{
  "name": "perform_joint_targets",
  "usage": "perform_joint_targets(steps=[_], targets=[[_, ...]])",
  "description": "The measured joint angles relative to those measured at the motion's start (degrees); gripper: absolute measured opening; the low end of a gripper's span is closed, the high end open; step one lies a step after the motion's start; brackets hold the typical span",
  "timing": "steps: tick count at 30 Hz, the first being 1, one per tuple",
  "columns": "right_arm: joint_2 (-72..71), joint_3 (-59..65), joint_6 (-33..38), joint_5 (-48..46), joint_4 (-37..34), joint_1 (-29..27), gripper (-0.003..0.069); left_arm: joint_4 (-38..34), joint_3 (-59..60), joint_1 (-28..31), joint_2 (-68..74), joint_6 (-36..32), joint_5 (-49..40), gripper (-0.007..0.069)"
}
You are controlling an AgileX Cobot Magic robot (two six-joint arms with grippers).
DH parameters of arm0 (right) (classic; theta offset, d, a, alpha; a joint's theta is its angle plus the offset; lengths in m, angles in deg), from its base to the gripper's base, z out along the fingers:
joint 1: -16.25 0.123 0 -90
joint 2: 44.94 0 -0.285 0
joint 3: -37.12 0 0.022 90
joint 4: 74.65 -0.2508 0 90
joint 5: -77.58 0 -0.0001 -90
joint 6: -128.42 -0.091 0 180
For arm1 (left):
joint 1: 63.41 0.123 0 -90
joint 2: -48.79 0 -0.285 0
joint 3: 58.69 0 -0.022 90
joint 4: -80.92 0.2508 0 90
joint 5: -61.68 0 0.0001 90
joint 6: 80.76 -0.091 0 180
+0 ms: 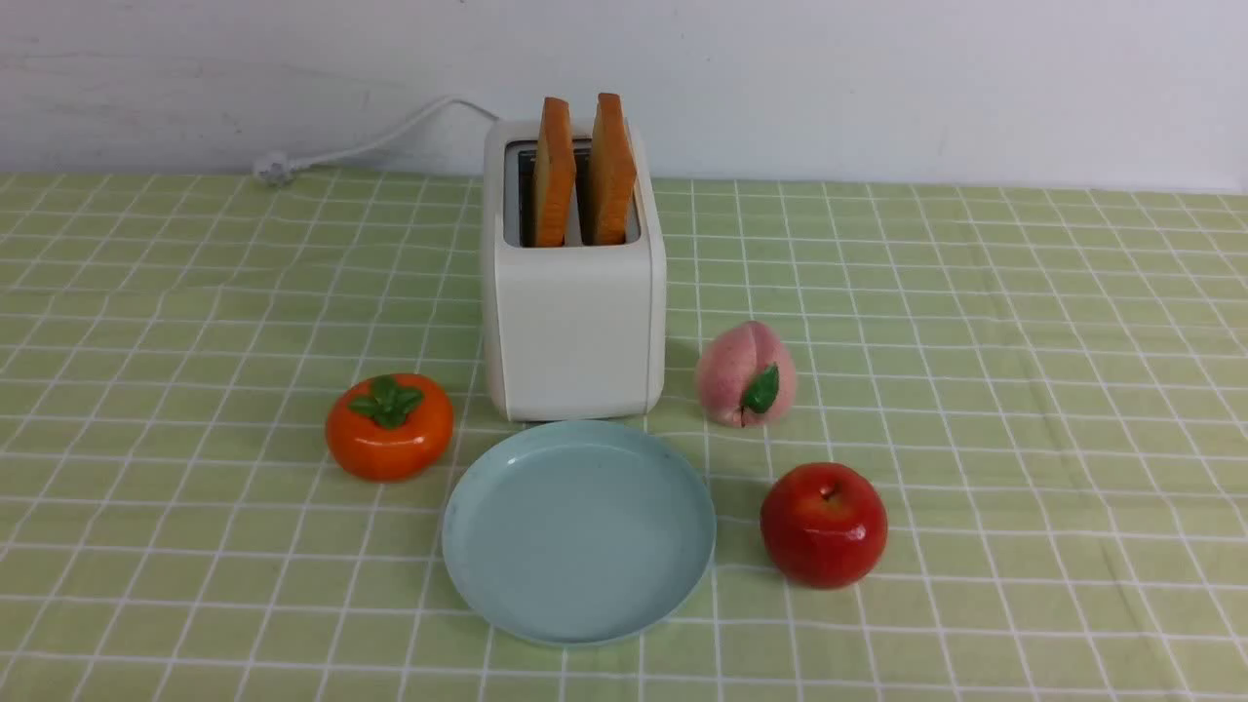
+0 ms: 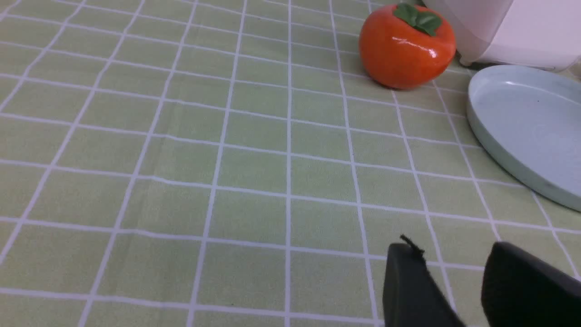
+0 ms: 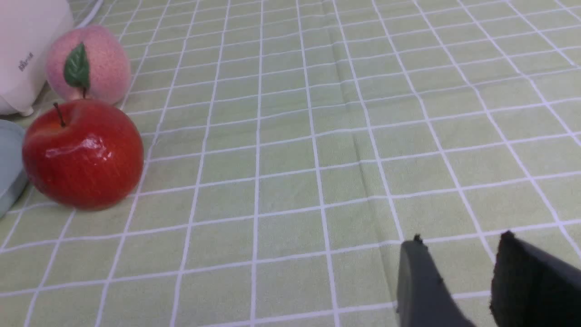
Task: Take toasted bread from bread machine on green coffee tablecloth place on plate.
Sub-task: 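Reach for a toast slice standing in the toaster with the left gripper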
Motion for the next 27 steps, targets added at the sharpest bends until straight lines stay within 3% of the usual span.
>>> perform_joint_targets(steps=[27], targets=[[0.0,0.0,0.0,0.0,0.0,0.0,0.0242,-0.21,0.0,0.0,0.0,0.0,1.19,0.0238]])
